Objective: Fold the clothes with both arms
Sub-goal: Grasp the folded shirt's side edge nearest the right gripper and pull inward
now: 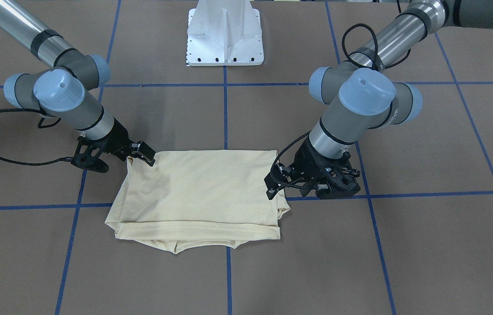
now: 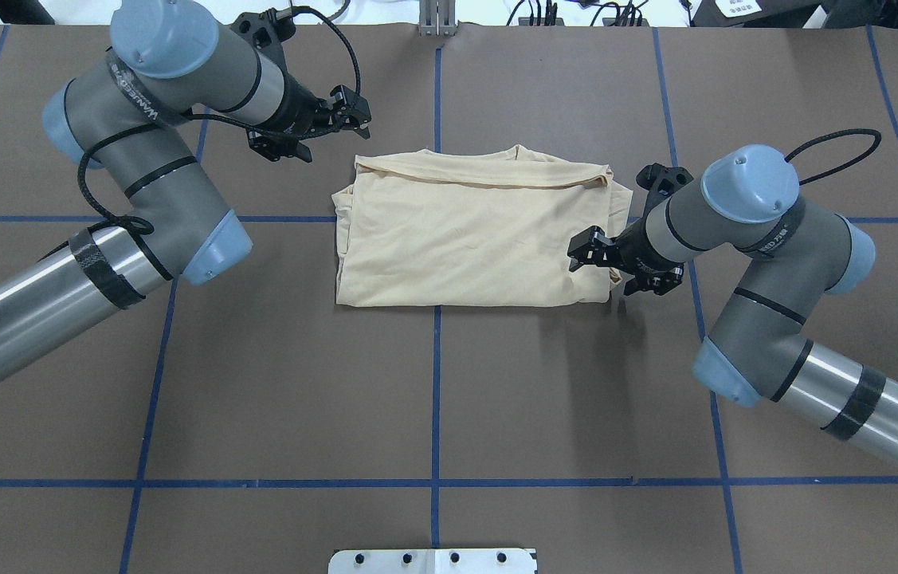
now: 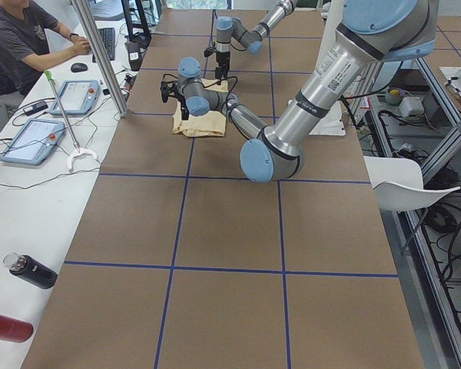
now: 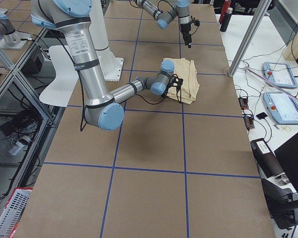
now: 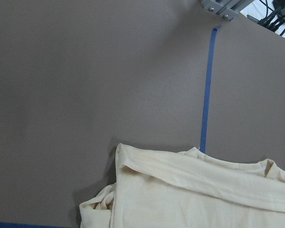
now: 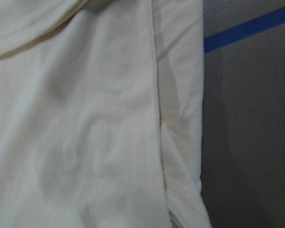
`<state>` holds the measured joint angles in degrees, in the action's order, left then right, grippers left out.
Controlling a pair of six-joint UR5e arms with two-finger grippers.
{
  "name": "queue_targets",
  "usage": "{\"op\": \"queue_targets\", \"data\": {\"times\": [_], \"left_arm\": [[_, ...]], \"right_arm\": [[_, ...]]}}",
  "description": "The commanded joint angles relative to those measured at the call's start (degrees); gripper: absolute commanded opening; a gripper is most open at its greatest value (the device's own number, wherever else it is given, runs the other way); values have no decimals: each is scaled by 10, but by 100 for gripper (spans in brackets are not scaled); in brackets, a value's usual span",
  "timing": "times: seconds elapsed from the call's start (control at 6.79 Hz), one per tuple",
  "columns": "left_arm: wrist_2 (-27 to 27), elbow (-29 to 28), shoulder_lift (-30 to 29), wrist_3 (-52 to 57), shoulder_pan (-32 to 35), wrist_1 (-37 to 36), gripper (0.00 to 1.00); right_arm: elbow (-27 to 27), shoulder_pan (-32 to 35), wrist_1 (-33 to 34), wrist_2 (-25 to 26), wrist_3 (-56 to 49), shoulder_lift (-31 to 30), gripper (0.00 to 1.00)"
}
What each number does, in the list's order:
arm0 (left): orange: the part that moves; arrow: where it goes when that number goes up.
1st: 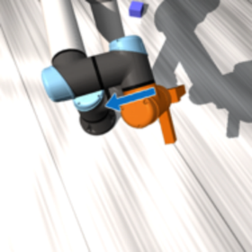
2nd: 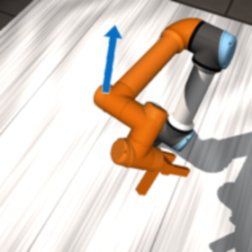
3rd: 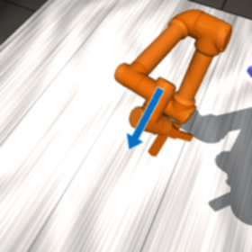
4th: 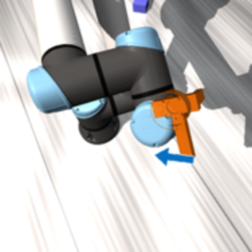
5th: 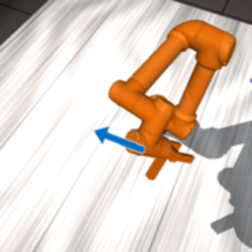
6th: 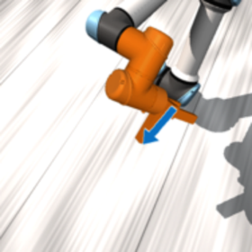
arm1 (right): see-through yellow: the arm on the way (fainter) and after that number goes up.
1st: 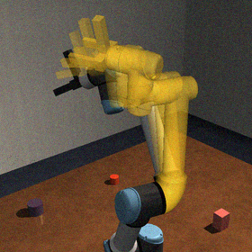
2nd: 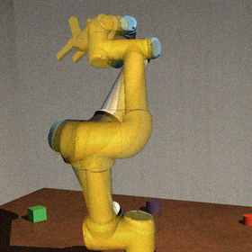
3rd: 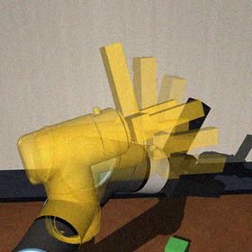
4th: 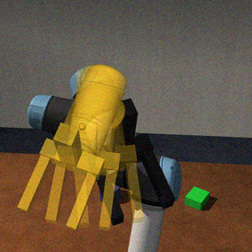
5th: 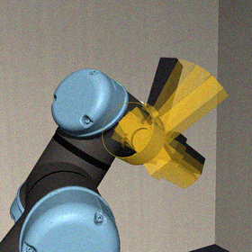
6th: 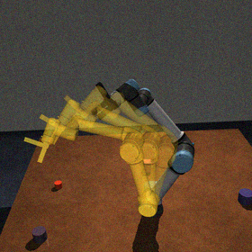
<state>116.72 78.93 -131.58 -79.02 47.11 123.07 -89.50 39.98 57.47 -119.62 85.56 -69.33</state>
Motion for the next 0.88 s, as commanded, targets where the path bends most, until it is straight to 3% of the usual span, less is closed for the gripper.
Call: {"op": "queue_targets", "data": {"times": [0.0,0.15,0.29,0.74], "left_arm": [[0,0,0,0,0,0,99],[0,0,0,0,0,0,99],[-1,0,0,0,0,0,99],[-4,-1,1,0,0,0,99]], "right_arm": [[-1,-2,1,5,0,-5,50],[-1,-2,1,10,0,-5,4],[-1,-2,1,6,0,-5,0],[-22,-4,2,1,35,-5,0]]}}
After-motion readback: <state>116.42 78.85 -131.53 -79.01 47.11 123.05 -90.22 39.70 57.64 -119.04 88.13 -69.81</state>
